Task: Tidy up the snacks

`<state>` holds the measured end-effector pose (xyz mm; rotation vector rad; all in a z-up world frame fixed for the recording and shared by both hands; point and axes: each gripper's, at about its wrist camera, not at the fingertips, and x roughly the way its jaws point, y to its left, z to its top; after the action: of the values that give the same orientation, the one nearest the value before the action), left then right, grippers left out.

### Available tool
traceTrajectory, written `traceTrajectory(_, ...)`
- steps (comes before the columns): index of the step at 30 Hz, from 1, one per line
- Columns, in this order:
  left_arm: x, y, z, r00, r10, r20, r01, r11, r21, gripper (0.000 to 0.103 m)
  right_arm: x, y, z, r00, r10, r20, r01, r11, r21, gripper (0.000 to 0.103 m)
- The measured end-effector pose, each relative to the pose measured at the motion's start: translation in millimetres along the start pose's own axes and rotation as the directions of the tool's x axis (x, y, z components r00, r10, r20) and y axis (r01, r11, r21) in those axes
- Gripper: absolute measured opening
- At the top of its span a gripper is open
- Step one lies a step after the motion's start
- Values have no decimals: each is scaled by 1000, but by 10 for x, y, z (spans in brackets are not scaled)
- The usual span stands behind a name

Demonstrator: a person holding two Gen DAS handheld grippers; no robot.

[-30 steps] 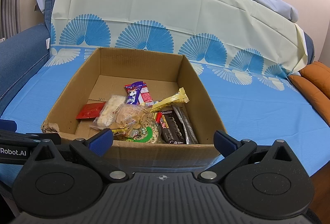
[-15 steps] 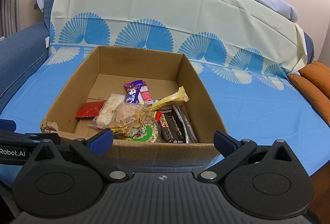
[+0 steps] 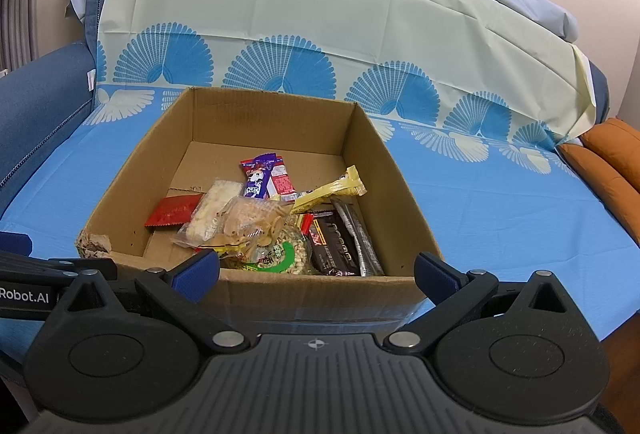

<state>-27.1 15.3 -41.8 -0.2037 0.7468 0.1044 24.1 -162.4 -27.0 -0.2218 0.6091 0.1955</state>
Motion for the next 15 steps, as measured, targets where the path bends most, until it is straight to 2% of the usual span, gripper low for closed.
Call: traceTrajectory(15,8,6,0,1000,-14,-3,14,1000,-5,103,29,10,-31,1000,-4,-6,4,1000,-4,102)
